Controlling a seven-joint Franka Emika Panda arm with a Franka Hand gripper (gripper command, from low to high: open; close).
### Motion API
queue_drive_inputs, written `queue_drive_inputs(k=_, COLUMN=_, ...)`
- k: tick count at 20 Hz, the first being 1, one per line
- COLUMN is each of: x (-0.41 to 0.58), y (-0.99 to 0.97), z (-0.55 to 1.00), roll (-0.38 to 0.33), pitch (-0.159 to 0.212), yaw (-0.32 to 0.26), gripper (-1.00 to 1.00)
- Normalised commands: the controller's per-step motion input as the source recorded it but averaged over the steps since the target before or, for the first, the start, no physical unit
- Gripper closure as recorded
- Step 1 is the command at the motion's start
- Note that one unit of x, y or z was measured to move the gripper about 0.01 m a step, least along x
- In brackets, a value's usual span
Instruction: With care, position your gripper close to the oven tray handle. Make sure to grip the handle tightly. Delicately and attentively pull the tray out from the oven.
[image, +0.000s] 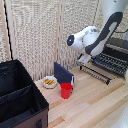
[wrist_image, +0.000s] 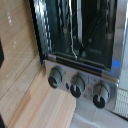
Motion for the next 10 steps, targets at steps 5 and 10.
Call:
queue_drive_inputs(k=5, x=-0.006, y=-0.52, z=-0.2, roll=-0.07, pitch=0.048, yaw=0.213, gripper=-1.0)
queue_drive_inputs(k=10, x=-0.013, y=-0.56, z=-0.17, roll=-0.117, pitch=0.014, yaw=0.113, gripper=-1.0)
